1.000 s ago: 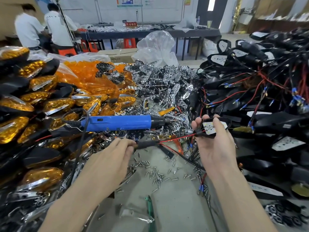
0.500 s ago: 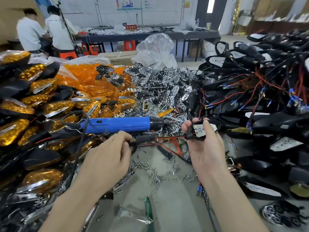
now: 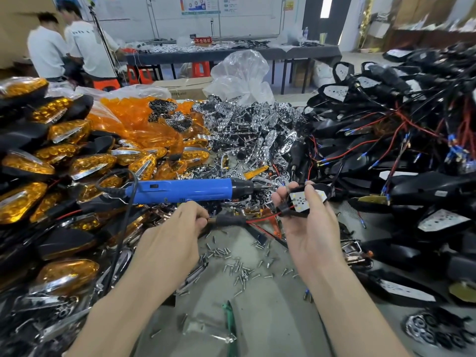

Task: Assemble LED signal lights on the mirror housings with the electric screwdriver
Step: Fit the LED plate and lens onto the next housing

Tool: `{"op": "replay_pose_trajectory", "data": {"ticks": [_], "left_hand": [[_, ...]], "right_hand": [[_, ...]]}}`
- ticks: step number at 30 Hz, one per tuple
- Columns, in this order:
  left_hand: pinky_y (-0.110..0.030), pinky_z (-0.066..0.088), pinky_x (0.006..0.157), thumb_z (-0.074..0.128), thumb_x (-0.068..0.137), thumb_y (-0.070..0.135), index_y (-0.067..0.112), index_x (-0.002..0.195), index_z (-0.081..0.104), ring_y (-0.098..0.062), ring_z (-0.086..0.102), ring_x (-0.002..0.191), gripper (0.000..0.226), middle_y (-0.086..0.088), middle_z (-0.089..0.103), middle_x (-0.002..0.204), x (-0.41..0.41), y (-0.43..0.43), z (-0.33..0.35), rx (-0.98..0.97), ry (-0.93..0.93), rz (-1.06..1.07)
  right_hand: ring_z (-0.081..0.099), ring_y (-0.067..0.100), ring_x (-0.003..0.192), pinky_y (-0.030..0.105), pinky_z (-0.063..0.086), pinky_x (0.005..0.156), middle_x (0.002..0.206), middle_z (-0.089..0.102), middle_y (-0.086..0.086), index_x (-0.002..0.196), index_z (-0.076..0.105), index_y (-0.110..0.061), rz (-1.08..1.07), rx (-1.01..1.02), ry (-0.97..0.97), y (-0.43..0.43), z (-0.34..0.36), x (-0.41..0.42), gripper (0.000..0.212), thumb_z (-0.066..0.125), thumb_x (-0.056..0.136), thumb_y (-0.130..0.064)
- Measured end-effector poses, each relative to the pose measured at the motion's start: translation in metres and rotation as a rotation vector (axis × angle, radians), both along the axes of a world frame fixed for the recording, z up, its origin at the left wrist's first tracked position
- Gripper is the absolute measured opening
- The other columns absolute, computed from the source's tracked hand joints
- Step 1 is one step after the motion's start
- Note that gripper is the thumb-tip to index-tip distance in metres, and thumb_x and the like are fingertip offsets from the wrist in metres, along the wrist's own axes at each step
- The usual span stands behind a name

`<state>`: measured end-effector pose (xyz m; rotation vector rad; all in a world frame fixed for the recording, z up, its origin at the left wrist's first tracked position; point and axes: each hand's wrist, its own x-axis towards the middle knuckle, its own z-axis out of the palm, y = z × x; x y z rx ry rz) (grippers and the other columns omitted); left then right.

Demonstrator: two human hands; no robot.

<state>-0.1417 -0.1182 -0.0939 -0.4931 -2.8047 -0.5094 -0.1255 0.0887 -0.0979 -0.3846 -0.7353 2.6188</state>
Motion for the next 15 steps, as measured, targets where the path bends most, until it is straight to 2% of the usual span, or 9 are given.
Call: {"op": "replay_pose_trajectory", "data": {"ticks": [4, 6, 8, 11, 14, 15], "left_hand": [[-0.028, 0.050, 0.053, 0.035, 0.096, 0.053, 0.042, 0.103, 0.050, 0.001, 0.059, 0.060, 0.021, 0.017, 0.062, 0.068, 0.003, -0.001, 0.003, 0.049, 0.057, -0.114], [-0.020, 0.041, 0.045, 0.037, 0.090, 0.062, 0.046, 0.103, 0.061, 0.002, 0.052, 0.049, 0.031, 0.018, 0.058, 0.056, 0.005, -0.001, 0.003, 0.072, 0.091, -0.181], [-0.018, 0.037, 0.042, 0.042, 0.088, 0.063, 0.047, 0.103, 0.071, 0.001, 0.049, 0.044, 0.036, 0.017, 0.058, 0.052, 0.006, -0.001, 0.003, 0.086, 0.117, -0.203], [-0.020, 0.041, 0.044, 0.044, 0.093, 0.054, 0.043, 0.102, 0.070, 0.002, 0.056, 0.054, 0.029, 0.022, 0.064, 0.066, 0.006, 0.002, 0.001, 0.025, 0.174, -0.147], [-0.026, 0.040, 0.063, 0.046, 0.100, 0.030, 0.037, 0.105, 0.052, -0.008, 0.058, 0.082, 0.010, 0.021, 0.056, 0.095, 0.003, 0.008, -0.002, 0.003, 0.118, -0.129], [-0.027, 0.041, 0.070, 0.046, 0.100, 0.021, 0.039, 0.109, 0.043, -0.010, 0.056, 0.087, 0.020, 0.019, 0.054, 0.099, 0.002, 0.010, -0.004, 0.003, 0.076, -0.127]], "right_hand": [[0.068, 0.023, 0.067, 0.034, 0.061, 0.065, 0.077, 0.068, 0.006, 0.112, 0.052, -0.008, -0.018, -0.007, 0.002, 0.003, 0.000, -0.001, 0.010, 0.046, 0.109, -0.015], [0.069, 0.024, 0.068, 0.034, 0.061, 0.065, 0.078, 0.069, 0.007, 0.116, 0.052, -0.008, -0.033, -0.019, -0.006, 0.004, -0.001, -0.001, 0.011, 0.047, 0.109, -0.015], [0.069, 0.023, 0.067, 0.034, 0.061, 0.065, 0.078, 0.069, 0.007, 0.118, 0.052, -0.007, -0.034, -0.023, -0.002, 0.005, 0.000, -0.001, 0.013, 0.048, 0.109, -0.015], [0.069, 0.022, 0.067, 0.033, 0.061, 0.065, 0.079, 0.068, 0.008, 0.107, 0.055, -0.005, -0.010, -0.015, -0.008, 0.003, 0.000, 0.001, 0.013, 0.047, 0.109, -0.016], [0.068, 0.022, 0.067, 0.034, 0.061, 0.066, 0.082, 0.067, 0.008, 0.106, 0.055, -0.006, 0.031, -0.005, -0.002, -0.004, 0.000, 0.002, 0.012, 0.047, 0.109, -0.015], [0.068, 0.022, 0.067, 0.035, 0.061, 0.066, 0.081, 0.068, 0.008, 0.109, 0.054, -0.007, 0.040, -0.004, 0.002, -0.005, 0.000, 0.002, 0.010, 0.047, 0.109, -0.015]]}}
